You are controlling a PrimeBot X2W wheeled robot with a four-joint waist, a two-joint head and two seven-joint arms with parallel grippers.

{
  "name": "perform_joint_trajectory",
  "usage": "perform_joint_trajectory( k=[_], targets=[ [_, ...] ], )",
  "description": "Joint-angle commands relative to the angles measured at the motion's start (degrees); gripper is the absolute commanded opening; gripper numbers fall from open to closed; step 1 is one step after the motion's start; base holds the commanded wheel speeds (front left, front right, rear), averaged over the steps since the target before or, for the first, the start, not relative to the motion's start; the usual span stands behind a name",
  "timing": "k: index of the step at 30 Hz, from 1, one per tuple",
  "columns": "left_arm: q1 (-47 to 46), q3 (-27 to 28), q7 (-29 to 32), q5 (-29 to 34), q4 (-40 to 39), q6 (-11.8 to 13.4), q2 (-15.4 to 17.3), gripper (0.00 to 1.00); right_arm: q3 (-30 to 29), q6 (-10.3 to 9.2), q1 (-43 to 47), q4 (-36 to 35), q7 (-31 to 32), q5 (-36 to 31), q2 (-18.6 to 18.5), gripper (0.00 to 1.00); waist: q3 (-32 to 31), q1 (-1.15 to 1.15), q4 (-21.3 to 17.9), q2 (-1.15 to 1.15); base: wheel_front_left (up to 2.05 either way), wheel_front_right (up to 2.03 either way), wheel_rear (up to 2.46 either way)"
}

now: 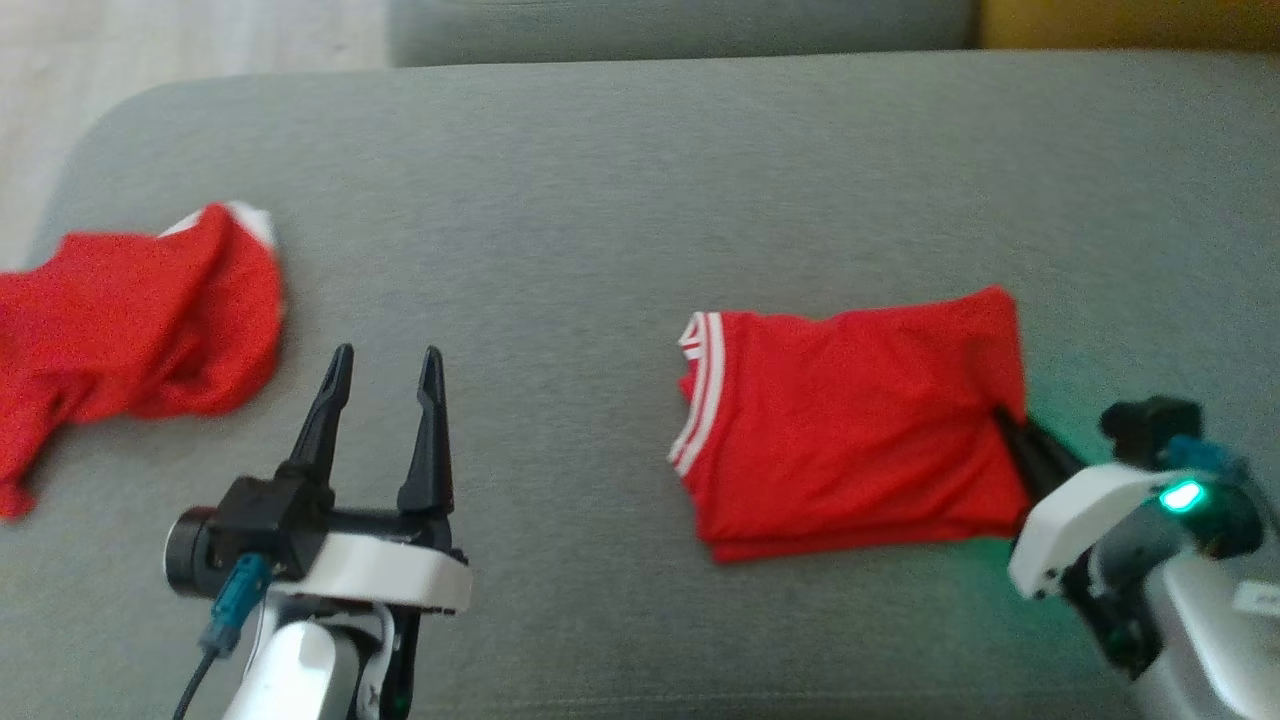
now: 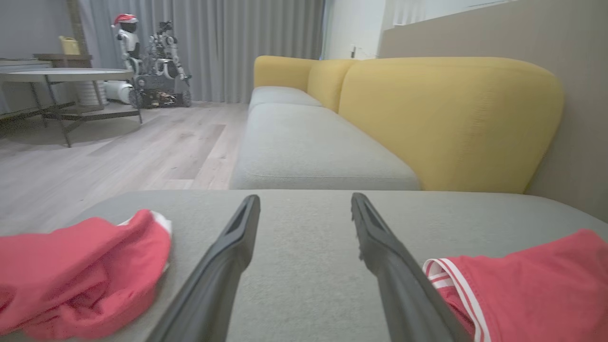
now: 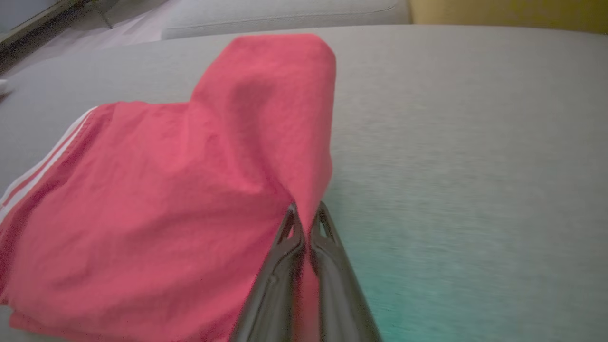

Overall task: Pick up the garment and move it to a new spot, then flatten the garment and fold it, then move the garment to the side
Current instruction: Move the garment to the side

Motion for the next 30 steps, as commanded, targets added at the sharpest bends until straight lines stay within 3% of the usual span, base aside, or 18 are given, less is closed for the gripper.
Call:
perform_joint_trajectory(
  k=[1, 9, 19, 24, 30],
  targets=[
    [-3.74, 1.64, -0.44, 0.73, -2.35, -0.36, -0.12, 1.0, 0.01, -0.05, -2.86, -2.31, -0.21, 0.62, -2.23, 0.0, 1.37, 0.0, -4.65, 0.0, 0.0, 0.0, 0.0],
    [-7.13, 0.03, -0.43, 2.33, -2.06, -1.93, 0.02, 1.0, -5.18, -0.05, -11.93, -0.04, -1.0, 1.8, -8.21, 0.0, 6.21, 0.0, -11.54, 0.0, 0.0, 0.0, 0.0],
    [-14.22, -2.6, 1.08, 4.88, -2.34, -3.71, 0.82, 1.0, -9.63, -0.05, -22.13, 4.64, -3.28, 2.63, -15.69, 0.0, 15.32, 0.0, -14.96, 0.0, 0.0, 0.0, 0.0],
    [-16.09, -2.94, 1.61, 5.58, -2.47, -4.1, 1.52, 1.0, -11.61, -0.05, -23.18, 4.62, -4.01, 2.95, -17.37, 0.0, 18.06, 0.0, -16.37, 0.0, 0.0, 0.0, 0.0],
    [-18.68, -3.31, 2.66, 6.43, -2.82, -4.69, 2.62, 1.0, -12.95, -0.05, -24.97, 5.68, -5.55, 3.59, -16.65, 0.0, 21.75, 0.0, -18.46, 0.0, 0.0, 0.0, 0.0]
  ],
)
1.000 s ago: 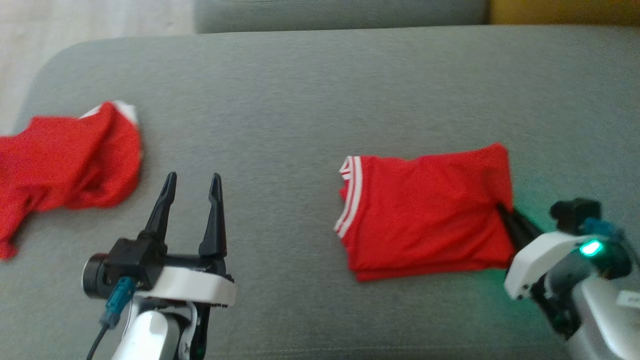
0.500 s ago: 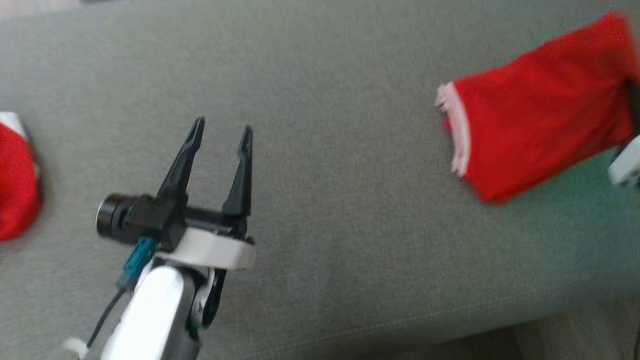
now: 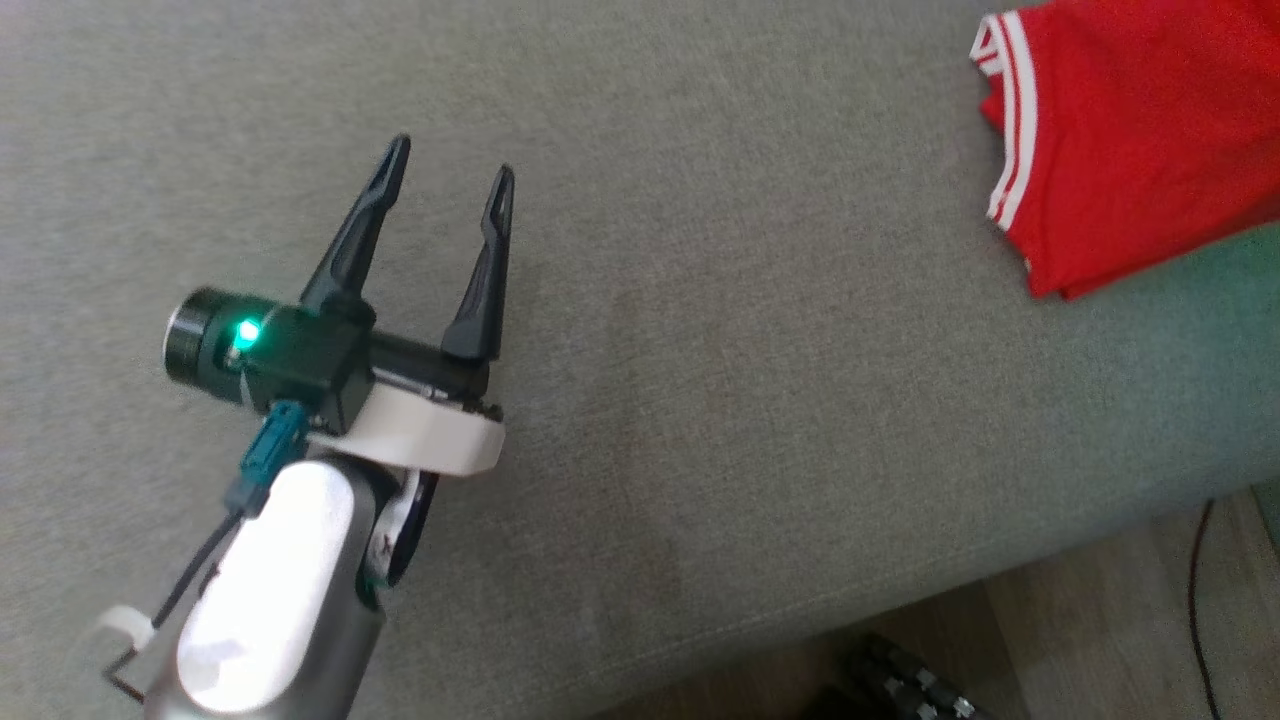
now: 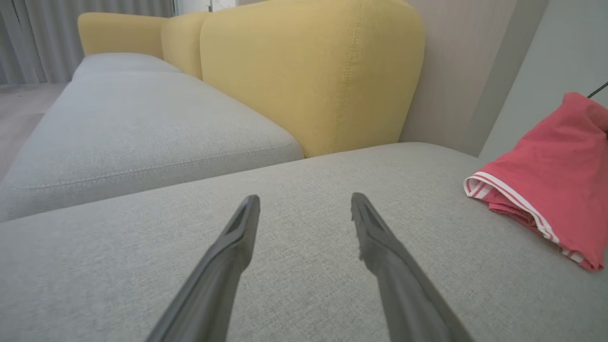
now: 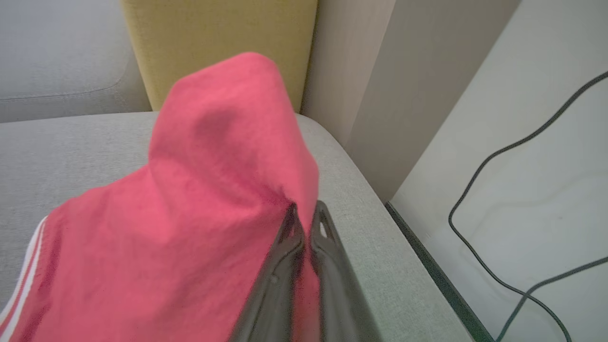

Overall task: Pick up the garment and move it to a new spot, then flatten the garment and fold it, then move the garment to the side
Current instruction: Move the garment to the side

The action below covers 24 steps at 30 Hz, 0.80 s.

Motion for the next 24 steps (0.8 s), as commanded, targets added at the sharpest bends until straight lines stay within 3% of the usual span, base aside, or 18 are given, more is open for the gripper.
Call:
perform_joint_trajectory(
  k=[1, 6, 7, 8, 10, 11, 12, 19, 24],
  targets=[
    [-1.9, 1.55, 0.24, 0.63, -2.28, -0.23, 0.83, 1.0, -0.2, -0.05, -1.48, -1.2, -0.69, 0.24, -1.62, 0.0, 1.73, 0.0, -1.2, 0.0, 0.0, 0.0, 0.0],
    [-4.29, 0.94, 1.57, 1.53, -3.22, -0.73, 1.56, 1.0, 0.22, -0.05, -4.92, 1.81, -3.24, -0.45, 0.24, 0.0, 4.79, 0.0, -1.87, 0.0, 0.0, 0.0, 0.0],
    [-4.62, 0.84, 1.8, 1.66, -3.3, -0.82, 1.71, 1.0, 0.45, -0.05, -5.65, 2.67, -3.81, -0.71, 0.81, 0.2, 5.24, 0.0, -1.97, 0.0, 0.0, 0.0, 0.0],
    [-4.88, 0.73, 2.05, 1.78, -3.39, -0.88, 1.84, 1.0, 0.79, -0.05, -6.38, 3.6, -4.36, -0.89, 1.4, 0.33, 5.7, 0.0, -2.05, 0.0, 0.0, 0.0, 0.0],
    [-5.28, 0.48, 2.41, 1.95, -3.5, -0.97, 1.99, 1.0, 1.53, -0.05, -7.72, 5.89, -5.35, -1.17, 2.54, 0.45, 6.37, 0.0, -2.05, 0.0, 0.0, 0.0, 0.0],
    [-5.39, 0.33, 2.48, 2.02, -3.51, -0.98, 2.01, 1.0, 1.8, -0.05, -8.25, 7.13, -5.73, -1.16, 3.13, 0.84, 6.55, 0.0, -1.98, 0.0, 0.0, 0.0, 0.0],
    [-5.48, 0.18, 2.55, 2.06, -3.5, -0.98, 2.0, 1.0, 1.98, -0.05, -8.72, 8.31, -6.28, -1.21, 3.59, 1.0, 6.7, 0.0, -1.88, 0.0, 0.0, 0.0, 0.0],
    [-5.55, 0.03, 1.89, 1.48, -2.66, -0.94, 2.05, 1.0, 0.31, -0.05, -9.69, 15.93, -9.32, -1.23, 4.04, 1.0, 5.88, 0.0, -0.7, 0.0, 0.0, 0.0, 0.0],
    [-3.59, 0.63, 0.63, 0.47, -1.39, 0.07, 1.8, 1.0, -0.49, -0.05, -7.68, 14.97, -12.63, -1.24, 4.29, 1.0, 2.36, 0.0, -0.24, 0.0, 0.0, 0.0, 0.0]
  ],
)
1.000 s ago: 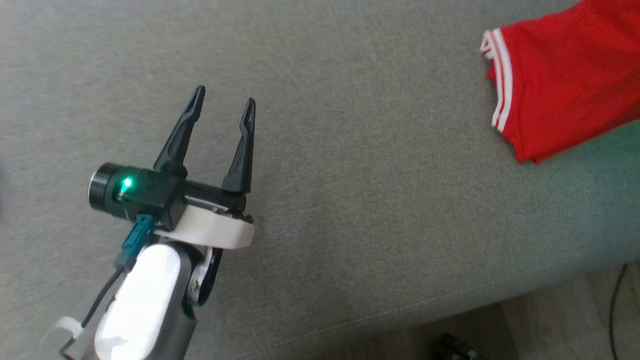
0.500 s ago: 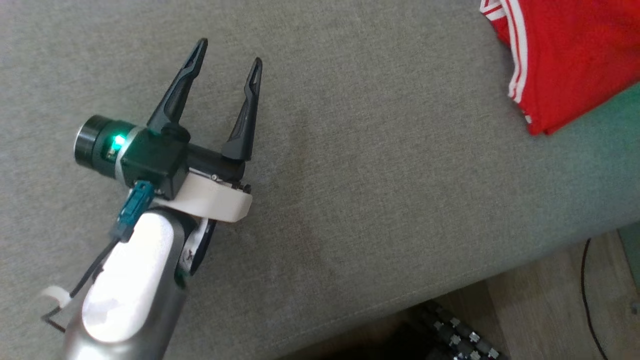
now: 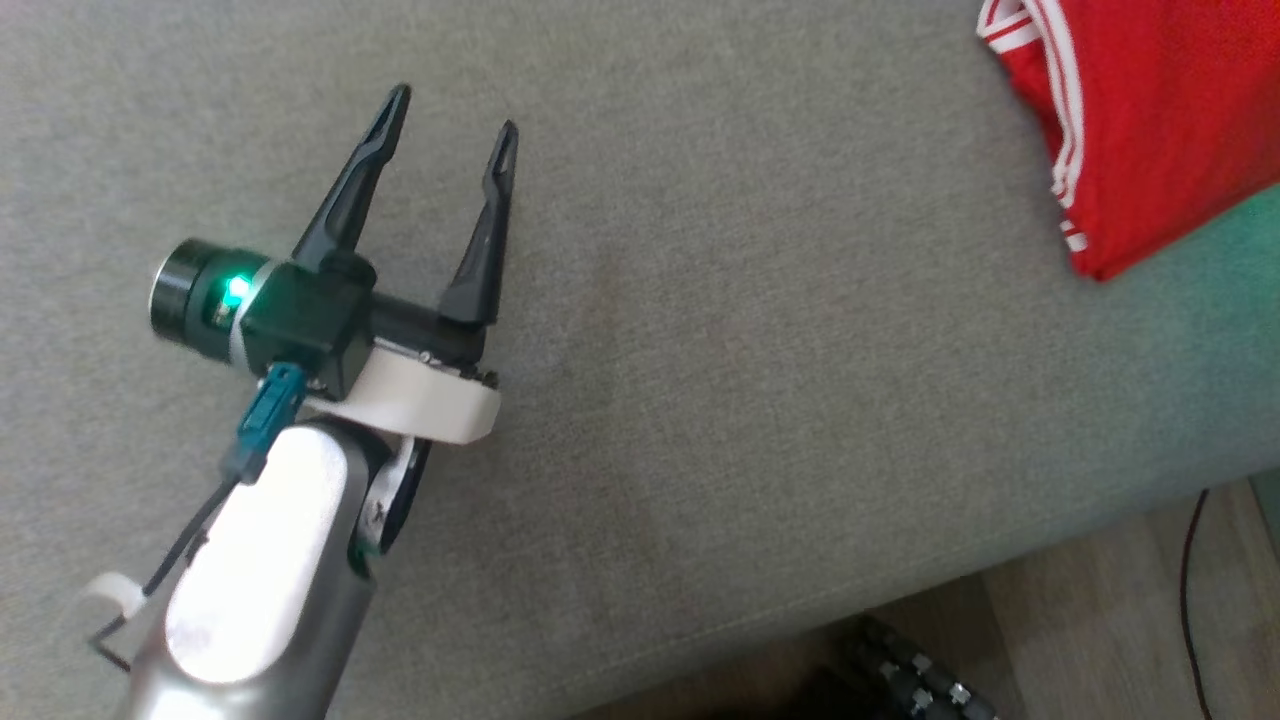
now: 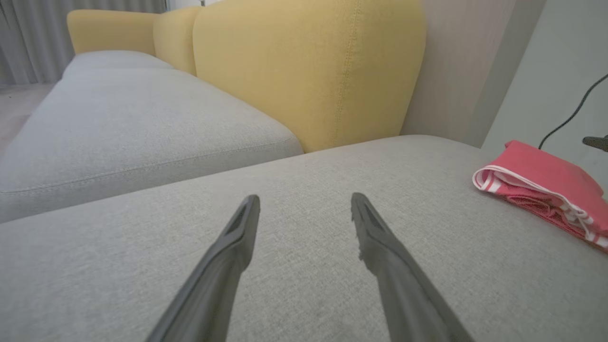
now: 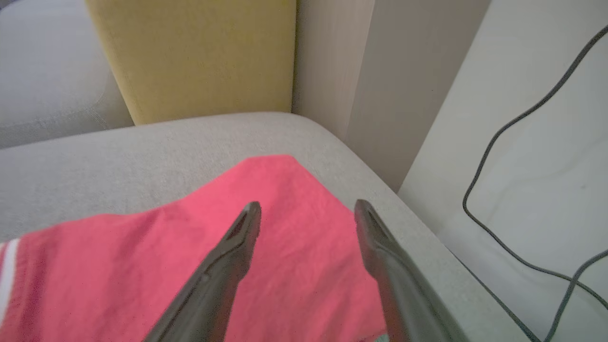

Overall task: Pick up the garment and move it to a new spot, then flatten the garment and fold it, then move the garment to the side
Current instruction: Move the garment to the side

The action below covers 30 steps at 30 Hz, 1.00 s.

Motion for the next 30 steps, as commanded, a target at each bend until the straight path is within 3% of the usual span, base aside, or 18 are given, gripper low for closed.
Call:
perform_joint_trajectory(
  k=[1, 7, 19, 30],
  targets=[
    [1.27, 1.82, -0.78, -0.86, -1.36, 0.65, 0.65, 1.0, 0.28, -0.05, 2.36, -3.09, -1.48, -0.47, -1.24, 1.0, -2.73, -0.01, 0.38, 0.0, 0.0, 0.0, 0.0],
    [5.36, 3.42, -2.17, -2.86, 0.14, 2.17, 0.55, 1.0, 1.94, -0.05, 9.16, -14.06, -2.35, -2.25, 1.69, 1.0, -8.83, -0.01, 1.72, 0.0, 0.0, 0.0, 0.0],
    [12.96, 6.67, -3.52, -6.13, 1.45, 5.44, -0.15, 1.0, 4.44, -0.05, 25.69, -38.22, 5.15, -7.24, 11.42, 1.0, -18.47, -0.01, 9.36, 0.0, 0.0, 0.0, 0.0],
    [21.14, 11.76, -4.05, -8.99, 2.01, 7.44, 1.65, 1.0, 5.38, -0.05, 37.29, -49.77, 10.1, -10.87, 16.81, 1.0, -25.66, -0.01, 14.09, 0.0, 0.0, 0.0, 0.0]
  ],
)
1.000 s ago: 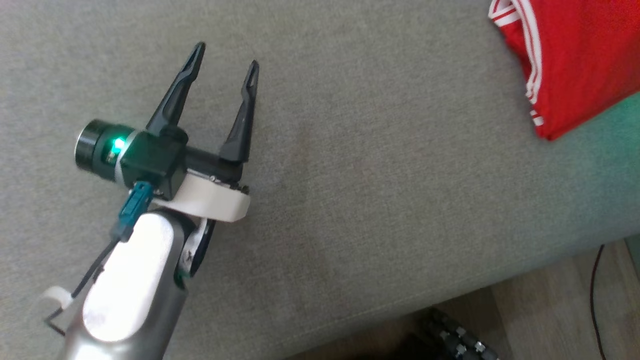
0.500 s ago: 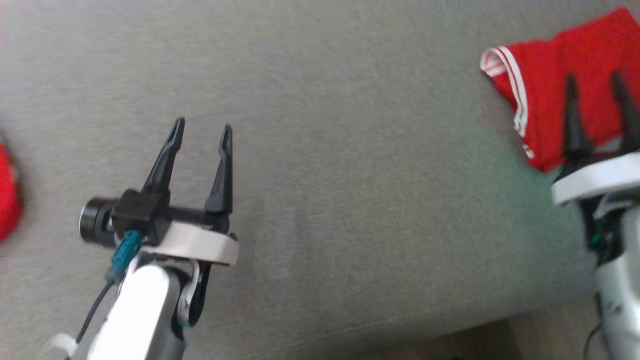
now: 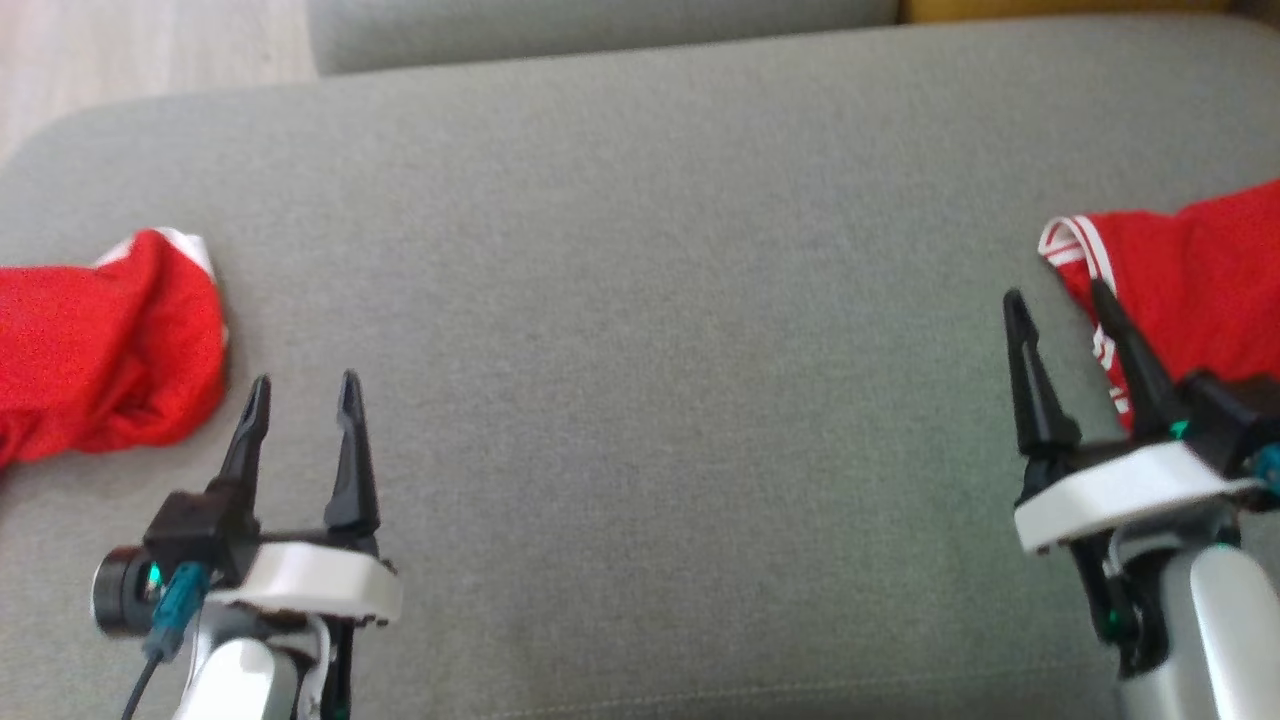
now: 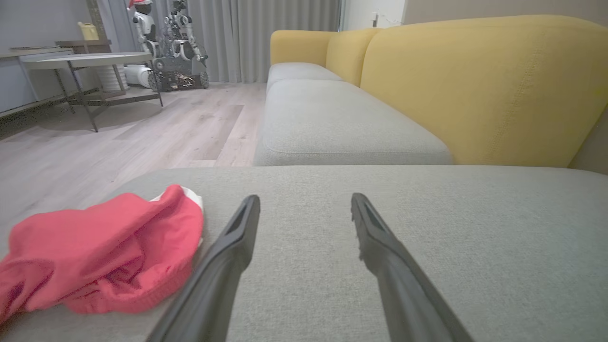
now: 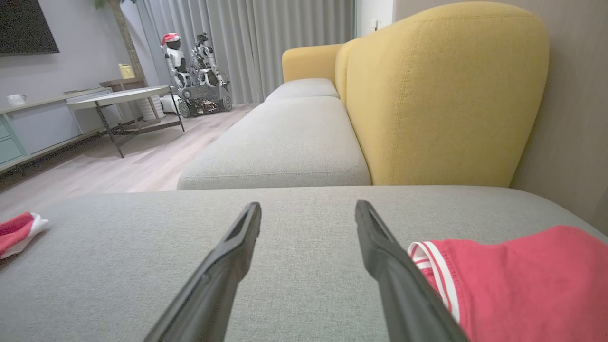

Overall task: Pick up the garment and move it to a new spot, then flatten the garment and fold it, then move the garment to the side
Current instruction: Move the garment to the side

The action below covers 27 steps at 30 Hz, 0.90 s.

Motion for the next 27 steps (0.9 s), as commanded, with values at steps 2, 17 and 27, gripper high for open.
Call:
perform_joint_trajectory(
  k=[2, 17, 27],
  targets=[
    [-0.64, 2.29, -0.55, -0.53, -1.78, -0.04, 1.35, 1.0, 1.14, -0.05, 0.88, -2.97, 0.43, -0.64, 0.3, 1.0, -2.16, 0.0, 0.84, 0.0, 0.0, 0.0, 0.0],
    [5.99, 1.34, 0.97, -1.53, -2.72, 0.44, 2.22, 1.0, -1.05, -0.05, 9.79, -7.78, 2.73, -1.31, 2.7, 1.0, -8.49, 0.0, 1.09, 0.0, 0.0, 0.0, 0.0],
    [6.97, 1.18, 1.39, -1.8, -2.85, 0.87, 2.64, 1.0, -0.9, -0.05, 11.12, -8.54, 3.45, -1.85, 3.31, 1.0, -9.2, 0.0, 1.4, 0.0, 0.0, 0.0, 0.0]
  ],
)
